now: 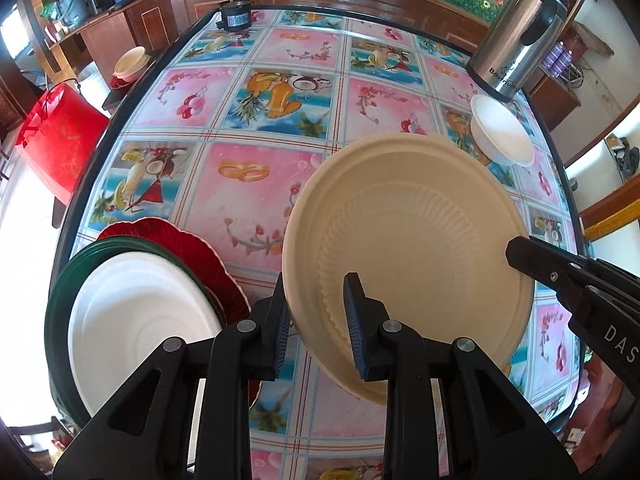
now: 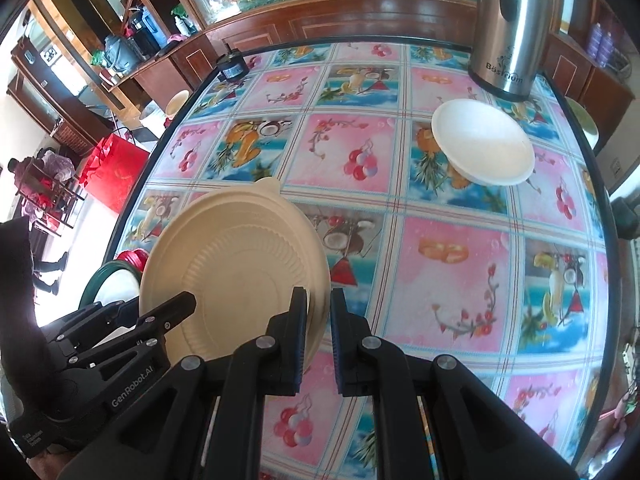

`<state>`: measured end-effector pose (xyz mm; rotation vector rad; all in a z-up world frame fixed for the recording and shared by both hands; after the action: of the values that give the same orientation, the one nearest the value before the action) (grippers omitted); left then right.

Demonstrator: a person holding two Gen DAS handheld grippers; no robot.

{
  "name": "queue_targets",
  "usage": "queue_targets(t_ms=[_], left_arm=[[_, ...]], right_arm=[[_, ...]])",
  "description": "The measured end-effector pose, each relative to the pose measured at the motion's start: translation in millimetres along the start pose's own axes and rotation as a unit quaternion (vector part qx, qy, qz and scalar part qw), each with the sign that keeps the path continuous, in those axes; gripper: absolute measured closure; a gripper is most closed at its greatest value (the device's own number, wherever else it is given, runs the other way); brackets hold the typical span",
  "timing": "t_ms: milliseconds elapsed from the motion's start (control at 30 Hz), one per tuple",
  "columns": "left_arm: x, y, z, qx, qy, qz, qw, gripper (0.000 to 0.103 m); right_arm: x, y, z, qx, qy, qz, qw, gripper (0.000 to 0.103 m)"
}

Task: Organize plates and bowls
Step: 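Lift the beige plate and carry it toward the plate stack, then lower the beige plate into the green basin on the white plate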

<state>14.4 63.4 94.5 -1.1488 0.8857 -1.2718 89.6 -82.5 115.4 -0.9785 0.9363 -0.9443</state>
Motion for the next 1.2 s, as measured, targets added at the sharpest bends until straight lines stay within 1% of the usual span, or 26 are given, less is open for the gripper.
queue_targets(t_ms=[233,400,733,900,1067,1200], left_arm=[[-11.9,-11.4,-11.0,0.007,0.0,-0.002,1.0,0.078],[-29.2,-21.7,-17.4,0.014,-0.009,0.001,0.9999,0.078],[-78.6,-31.8,-28.9,0.02,-0.04,0.02,0.9988,0.078],[-99.6,-35.8,-32.6,0.024,-0.05,0.028,0.9981,0.078],[-121.8,-33.9,-36.7,0.019,-0.065,0.034,0.9972,0.078],[-137.7,-30.9,-39.2,0.014,-0.075,0.034,0.9965,0.078]], right_arm=[[-16.8,-8.8,-14.3,0.004,-0.002,-0.005,1.0,0.093],[-33.2,-9.9,-20.2,0.003,-0.009,-0.001,1.0,0.092],[-80.7,-2.2,-22.2,0.001,-0.038,0.015,0.999,0.091],[-100.9,7.0,-20.3,-0.007,-0.049,0.022,0.999,0.091],[-122.1,13.4,-18.8,-0.008,-0.064,0.027,0.998,0.091],[-135.6,21.8,-17.7,-0.017,-0.071,0.032,0.997,0.091]])
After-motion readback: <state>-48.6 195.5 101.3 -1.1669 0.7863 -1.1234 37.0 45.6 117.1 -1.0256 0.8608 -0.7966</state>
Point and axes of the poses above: each gripper's, at about its wrist camera, not at the fingertips, and y roughly the way its jaws point, x to its right, z to its top, the point moved 1 cm from there along y, roughly the way its jaws point, and after that the axes turned 8 degrees about -x, right-handed, at the moved point
